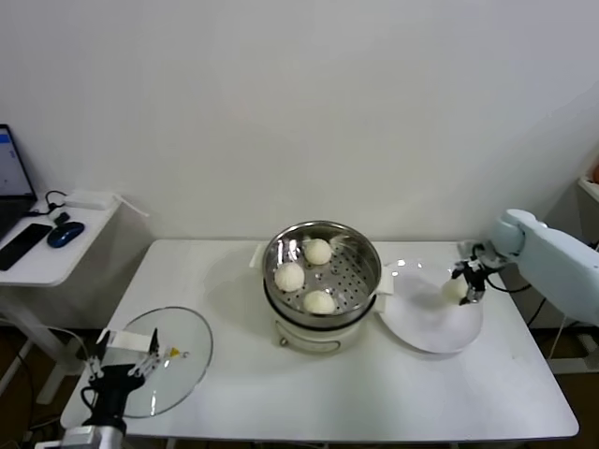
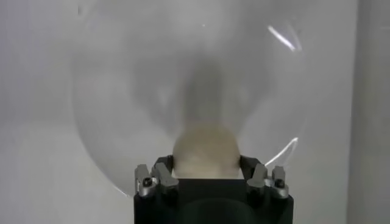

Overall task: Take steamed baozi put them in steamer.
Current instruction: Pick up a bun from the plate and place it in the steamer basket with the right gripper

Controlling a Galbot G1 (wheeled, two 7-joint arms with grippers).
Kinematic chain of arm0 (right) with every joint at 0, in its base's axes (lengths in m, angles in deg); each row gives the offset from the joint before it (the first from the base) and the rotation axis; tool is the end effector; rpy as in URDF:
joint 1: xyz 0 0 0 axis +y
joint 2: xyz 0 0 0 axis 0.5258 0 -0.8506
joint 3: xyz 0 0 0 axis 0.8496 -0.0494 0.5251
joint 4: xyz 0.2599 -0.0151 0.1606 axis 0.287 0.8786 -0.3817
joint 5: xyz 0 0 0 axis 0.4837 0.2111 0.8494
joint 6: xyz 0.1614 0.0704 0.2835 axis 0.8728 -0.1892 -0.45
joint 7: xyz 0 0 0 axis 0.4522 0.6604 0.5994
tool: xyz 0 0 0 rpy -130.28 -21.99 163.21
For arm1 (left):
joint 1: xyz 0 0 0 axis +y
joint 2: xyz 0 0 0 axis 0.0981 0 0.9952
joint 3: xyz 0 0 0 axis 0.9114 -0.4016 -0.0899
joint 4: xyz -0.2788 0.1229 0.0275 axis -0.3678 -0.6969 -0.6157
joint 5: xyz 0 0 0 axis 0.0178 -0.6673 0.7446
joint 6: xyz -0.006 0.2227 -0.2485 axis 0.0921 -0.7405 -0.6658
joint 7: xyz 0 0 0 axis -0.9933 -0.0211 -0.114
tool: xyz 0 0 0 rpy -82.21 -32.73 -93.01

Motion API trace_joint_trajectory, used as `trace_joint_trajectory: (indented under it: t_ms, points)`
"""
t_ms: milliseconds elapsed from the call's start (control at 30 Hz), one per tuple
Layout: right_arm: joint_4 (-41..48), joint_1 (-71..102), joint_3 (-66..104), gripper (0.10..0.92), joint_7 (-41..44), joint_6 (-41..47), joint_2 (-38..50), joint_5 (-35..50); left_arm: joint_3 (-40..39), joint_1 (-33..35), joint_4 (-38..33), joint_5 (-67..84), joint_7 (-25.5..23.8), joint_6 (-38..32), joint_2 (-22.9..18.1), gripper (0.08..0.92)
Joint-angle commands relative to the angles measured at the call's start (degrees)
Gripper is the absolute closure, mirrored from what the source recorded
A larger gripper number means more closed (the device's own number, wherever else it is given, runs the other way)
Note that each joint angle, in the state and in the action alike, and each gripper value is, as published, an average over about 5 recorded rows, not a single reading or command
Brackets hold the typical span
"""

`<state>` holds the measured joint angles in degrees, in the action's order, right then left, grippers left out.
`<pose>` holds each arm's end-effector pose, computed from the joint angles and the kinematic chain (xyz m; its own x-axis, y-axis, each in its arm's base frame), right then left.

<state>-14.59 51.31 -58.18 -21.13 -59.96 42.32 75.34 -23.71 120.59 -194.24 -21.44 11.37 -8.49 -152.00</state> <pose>0.5221 -0.2079 -0.1704 -0.1786 -0.0511 0.9826 -0.9839 -0.0002 -0.1788 0.1424 0.0972 -0.2884 -0.9850 -0.1548 0.0765 -0.1439 0.9808 0.1315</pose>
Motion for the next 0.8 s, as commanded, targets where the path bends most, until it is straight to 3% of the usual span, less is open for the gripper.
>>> trace_joint_trajectory:
  t_ms: [33, 433, 800]
  points:
    - [-14.5, -24.2, -24.3, 0.321, -0.5, 4.9, 3.1, 22.8, -0.7, -0.5, 0.1, -0.1, -0.2, 0.1, -0.1, 0.177]
    - [-24.9, -43.4, -40.4, 0.32, -1.9, 10.1, -5.6, 44.9, -1.6, -0.5, -0.4, 0.2, -0.4, -0.7, -0.1, 0.177]
    - [-25.4, -39.1, -37.8, 0.321, -3.8, 13.1, -14.0, 46.3, -2.2, -1.2, -0.8, -1.2, -0.4, -0.6, -0.5, 0.177]
